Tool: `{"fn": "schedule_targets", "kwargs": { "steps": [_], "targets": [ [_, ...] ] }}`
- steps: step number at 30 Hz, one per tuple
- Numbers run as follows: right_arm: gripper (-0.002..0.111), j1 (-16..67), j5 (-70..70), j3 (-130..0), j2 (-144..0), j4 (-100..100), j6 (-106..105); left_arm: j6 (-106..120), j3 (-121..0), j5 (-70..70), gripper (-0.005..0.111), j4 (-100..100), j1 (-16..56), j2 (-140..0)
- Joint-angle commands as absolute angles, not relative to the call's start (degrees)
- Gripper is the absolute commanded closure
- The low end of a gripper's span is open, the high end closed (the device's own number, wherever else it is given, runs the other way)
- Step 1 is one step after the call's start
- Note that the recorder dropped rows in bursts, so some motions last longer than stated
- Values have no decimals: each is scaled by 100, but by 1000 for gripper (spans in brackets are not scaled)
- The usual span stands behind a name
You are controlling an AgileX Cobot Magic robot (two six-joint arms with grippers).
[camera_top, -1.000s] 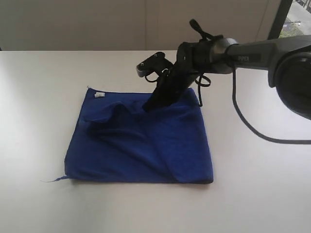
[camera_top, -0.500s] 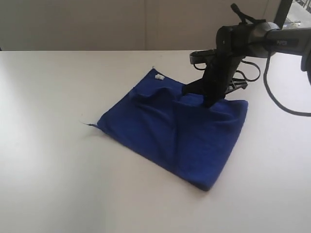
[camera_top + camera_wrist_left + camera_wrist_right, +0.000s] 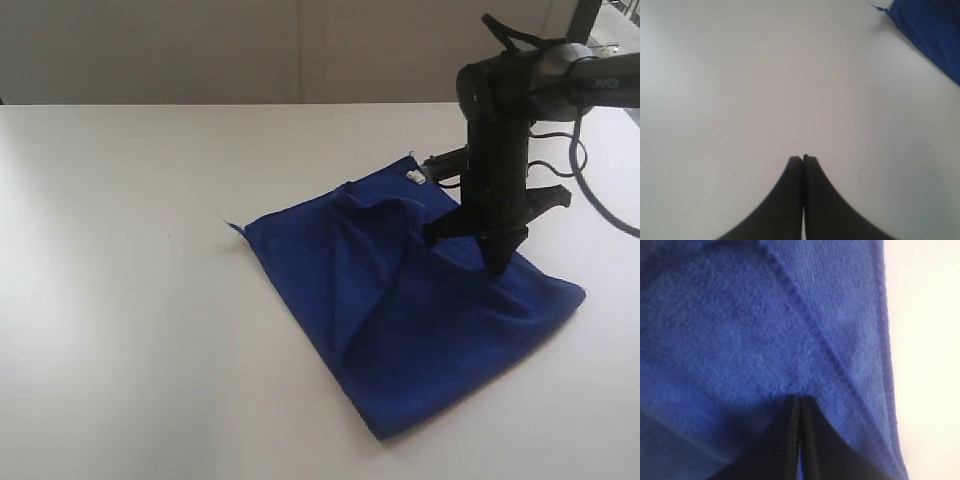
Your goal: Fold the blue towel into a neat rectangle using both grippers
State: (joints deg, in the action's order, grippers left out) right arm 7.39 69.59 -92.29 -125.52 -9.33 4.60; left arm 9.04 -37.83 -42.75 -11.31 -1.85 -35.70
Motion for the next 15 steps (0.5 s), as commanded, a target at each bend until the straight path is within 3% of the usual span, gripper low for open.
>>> {"fn": "schedule_targets", "kwargs": {
  "steps": [1,15],
  "targets": [
    [108,926,6759,-9175,-11918,-1009,384,897,-3773,-4316,107,-1194,-200,-3531],
    [108,2608,4982,-9110,-12163,51,-694,897,-3773,-4316,107,-1194,-200,-3531]
  ]
}}
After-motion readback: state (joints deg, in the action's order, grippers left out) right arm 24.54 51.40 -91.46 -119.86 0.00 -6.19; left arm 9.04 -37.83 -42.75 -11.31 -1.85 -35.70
